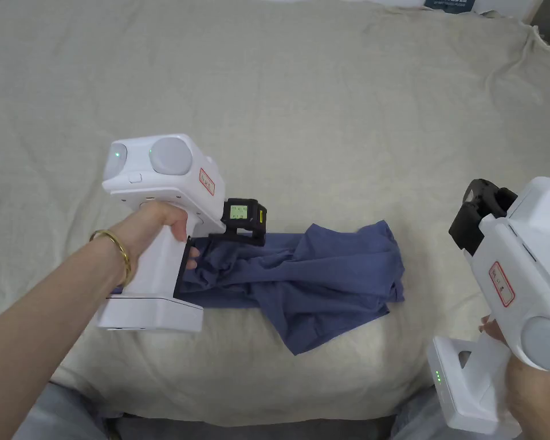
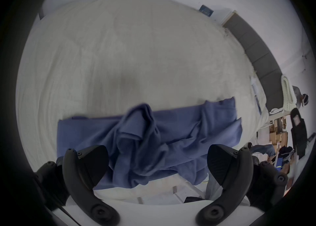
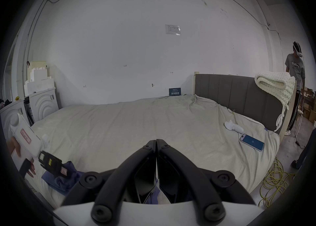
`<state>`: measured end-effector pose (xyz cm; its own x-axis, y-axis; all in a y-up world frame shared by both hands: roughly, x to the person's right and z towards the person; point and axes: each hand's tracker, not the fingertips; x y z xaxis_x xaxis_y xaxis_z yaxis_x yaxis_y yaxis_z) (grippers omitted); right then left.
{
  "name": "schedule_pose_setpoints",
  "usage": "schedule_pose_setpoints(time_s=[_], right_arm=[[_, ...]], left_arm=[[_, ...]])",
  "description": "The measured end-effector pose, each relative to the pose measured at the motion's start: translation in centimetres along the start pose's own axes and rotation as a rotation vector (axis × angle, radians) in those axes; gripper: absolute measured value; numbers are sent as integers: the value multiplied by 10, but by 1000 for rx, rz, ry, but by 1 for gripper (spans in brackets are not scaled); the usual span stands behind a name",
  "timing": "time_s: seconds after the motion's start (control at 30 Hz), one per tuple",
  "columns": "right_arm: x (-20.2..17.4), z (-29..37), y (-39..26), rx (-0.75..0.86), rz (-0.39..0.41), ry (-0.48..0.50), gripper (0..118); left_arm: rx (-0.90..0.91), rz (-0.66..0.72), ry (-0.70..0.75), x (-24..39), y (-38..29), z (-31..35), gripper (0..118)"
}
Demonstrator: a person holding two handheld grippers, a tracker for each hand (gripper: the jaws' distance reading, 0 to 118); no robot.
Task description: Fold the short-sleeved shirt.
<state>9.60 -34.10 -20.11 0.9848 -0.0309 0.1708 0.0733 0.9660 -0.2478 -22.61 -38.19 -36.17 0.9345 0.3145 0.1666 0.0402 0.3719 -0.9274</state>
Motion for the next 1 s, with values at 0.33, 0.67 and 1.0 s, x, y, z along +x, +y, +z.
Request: schedule_pose_setpoints(time_s=[0.33,0.67,1.0], right_arm=[[-6,-1,-5,2,-7,21,0],[-11,2,-2,5,-2,22,0],[-6,7,-3,-5,7,1,0]], left_arm=[[323,112,3,-45,1,63,53],[520,66,171,-49,-42,42,0],[454,3,214,-22,-75,-32,0]])
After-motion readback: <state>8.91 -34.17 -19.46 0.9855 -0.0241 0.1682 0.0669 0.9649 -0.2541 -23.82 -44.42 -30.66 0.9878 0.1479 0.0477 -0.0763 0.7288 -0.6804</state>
